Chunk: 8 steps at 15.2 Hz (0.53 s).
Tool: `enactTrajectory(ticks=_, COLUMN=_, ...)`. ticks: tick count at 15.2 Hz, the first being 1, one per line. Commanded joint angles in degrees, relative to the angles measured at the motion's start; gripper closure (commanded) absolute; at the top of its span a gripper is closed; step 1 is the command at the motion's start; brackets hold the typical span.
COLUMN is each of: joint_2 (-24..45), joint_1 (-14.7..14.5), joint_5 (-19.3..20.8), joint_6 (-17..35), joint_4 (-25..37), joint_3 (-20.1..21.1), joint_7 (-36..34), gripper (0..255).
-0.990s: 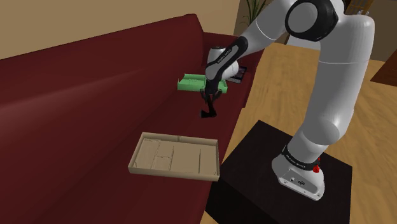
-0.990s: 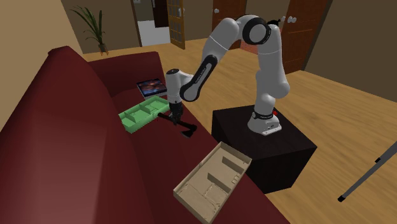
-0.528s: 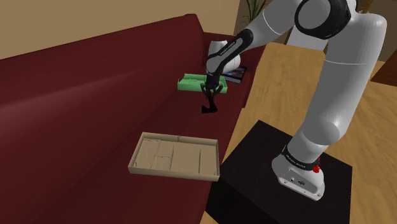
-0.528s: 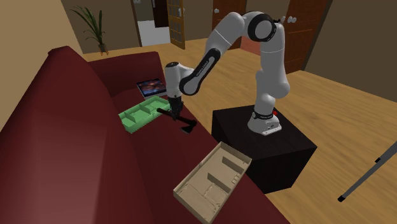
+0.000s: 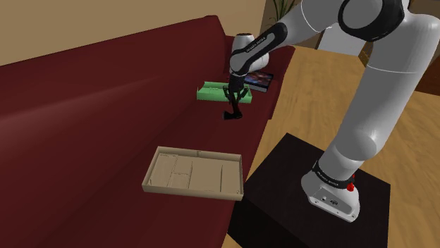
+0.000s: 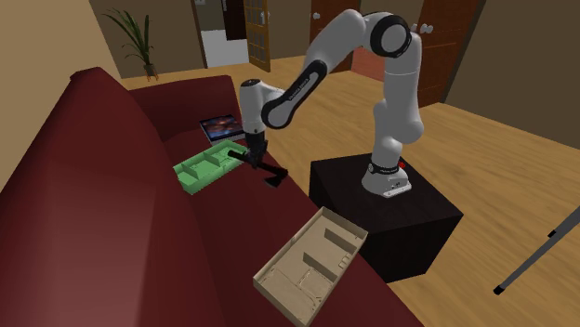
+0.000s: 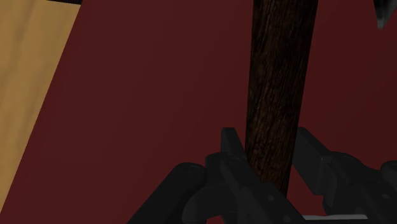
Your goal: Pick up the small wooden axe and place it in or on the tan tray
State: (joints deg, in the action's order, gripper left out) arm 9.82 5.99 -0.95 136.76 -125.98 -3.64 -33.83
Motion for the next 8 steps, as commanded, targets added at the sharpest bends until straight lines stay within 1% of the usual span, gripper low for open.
enactTrajectory(ticks=1, joint_2=-1.3, joint_1=-0.8, joint_5=0.2, joint_6=-0.2, joint_4=-1.1, joint_3=0.4, joint_7=-1.4, gripper=255)
enactTrajectory(ticks=8, joint_2=-6.5, joint_1=-6.1, joint_5=1.2, joint_6=1.6, joint_4=-8.1, joint_3=4.4, joint_7=-11.4, gripper=255)
